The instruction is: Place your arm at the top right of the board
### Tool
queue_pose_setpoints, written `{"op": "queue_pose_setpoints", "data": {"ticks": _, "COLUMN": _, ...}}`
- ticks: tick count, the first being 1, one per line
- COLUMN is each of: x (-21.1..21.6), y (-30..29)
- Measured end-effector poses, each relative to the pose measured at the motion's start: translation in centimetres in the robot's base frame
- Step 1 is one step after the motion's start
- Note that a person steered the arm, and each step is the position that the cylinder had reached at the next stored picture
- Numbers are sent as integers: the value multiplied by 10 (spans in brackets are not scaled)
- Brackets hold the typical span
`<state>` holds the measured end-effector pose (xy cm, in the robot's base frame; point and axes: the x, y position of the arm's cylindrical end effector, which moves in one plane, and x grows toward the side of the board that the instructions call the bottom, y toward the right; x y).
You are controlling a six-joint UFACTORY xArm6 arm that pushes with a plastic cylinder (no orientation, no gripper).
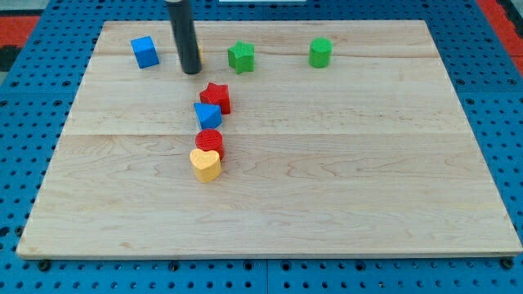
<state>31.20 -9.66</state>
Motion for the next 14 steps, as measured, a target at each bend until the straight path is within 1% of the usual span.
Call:
{"op": "queue_pose_setpoints", "data": {"ticks": 1, "x": 18, "y": 46}}
{"op": "queue_pose_setpoints", "data": {"ticks": 2, "x": 32, "y": 63}}
{"op": "queue_pose_setpoints", "data": {"ticks": 4, "x": 14, "y": 103}}
{"op": "queue_pose_setpoints", "data": {"ticks": 6, "x": 14, "y": 121}}
{"op": "queue_pose_setpoints", "data": {"ticks": 7, "x": 16, "y": 144}}
{"op": "queue_pose_setpoints", "data": {"ticks": 8, "x": 3, "y": 175}}
{"op": "queue_pose_setpoints", "data": {"ticks": 9, "x": 6, "y": 193}}
{"op": "queue_pose_setpoints", "data": {"ticks": 10, "x": -7, "y": 228}}
{"op": "queue_pose_setpoints", "data": {"ticks": 11, "x": -33, "y": 243}}
{"op": "queue_pose_setpoints", "data": {"ticks": 12, "x": -38, "y": 253}}
{"op": "queue_pose_setpoints", "data": {"ticks": 13, "x": -45, "y": 279}}
{"op": "queue_pose_setpoints", "data": {"ticks": 14, "x": -45, "y": 280}}
